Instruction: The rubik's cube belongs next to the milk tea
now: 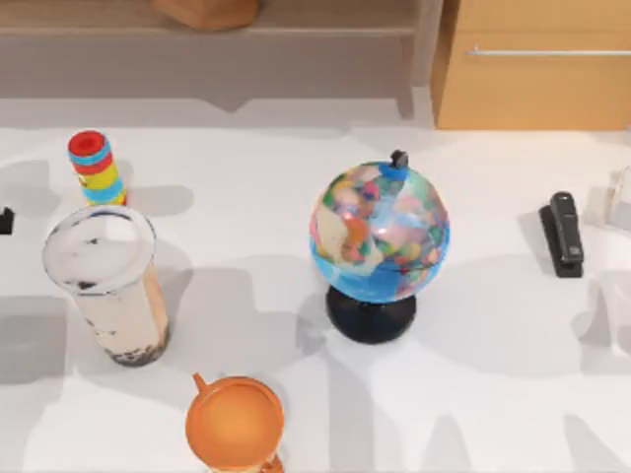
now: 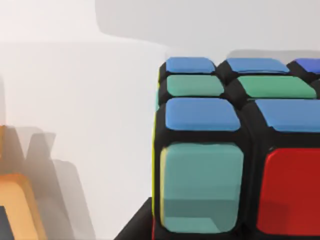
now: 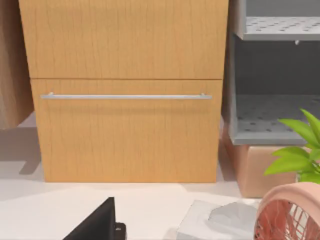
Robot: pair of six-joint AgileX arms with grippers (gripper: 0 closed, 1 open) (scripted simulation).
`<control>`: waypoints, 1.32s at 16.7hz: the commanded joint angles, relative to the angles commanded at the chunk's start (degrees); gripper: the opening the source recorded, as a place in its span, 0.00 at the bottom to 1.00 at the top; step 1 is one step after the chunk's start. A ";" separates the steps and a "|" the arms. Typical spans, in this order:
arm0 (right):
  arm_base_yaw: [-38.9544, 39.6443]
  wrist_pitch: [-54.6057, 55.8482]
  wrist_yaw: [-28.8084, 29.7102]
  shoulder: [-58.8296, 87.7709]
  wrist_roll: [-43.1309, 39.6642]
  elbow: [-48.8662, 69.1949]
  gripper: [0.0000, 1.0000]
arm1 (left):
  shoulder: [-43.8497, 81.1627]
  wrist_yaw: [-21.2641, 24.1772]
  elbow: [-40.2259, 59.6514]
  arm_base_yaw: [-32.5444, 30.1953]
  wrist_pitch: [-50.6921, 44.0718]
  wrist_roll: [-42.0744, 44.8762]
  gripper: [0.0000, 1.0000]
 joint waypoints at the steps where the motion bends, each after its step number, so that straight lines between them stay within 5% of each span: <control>1: 0.00 0.00 0.00 0.00 0.00 0.00 1.00 | 0.26 0.11 -0.43 -0.19 0.19 0.02 0.00; 9: 0.00 0.00 0.00 0.00 0.00 0.00 1.00 | 2.26 0.59 -2.69 -0.95 0.58 0.05 0.00; 22: 0.00 0.00 0.00 0.00 0.00 0.00 1.00 | 2.26 0.59 -2.69 -0.95 0.58 0.05 0.98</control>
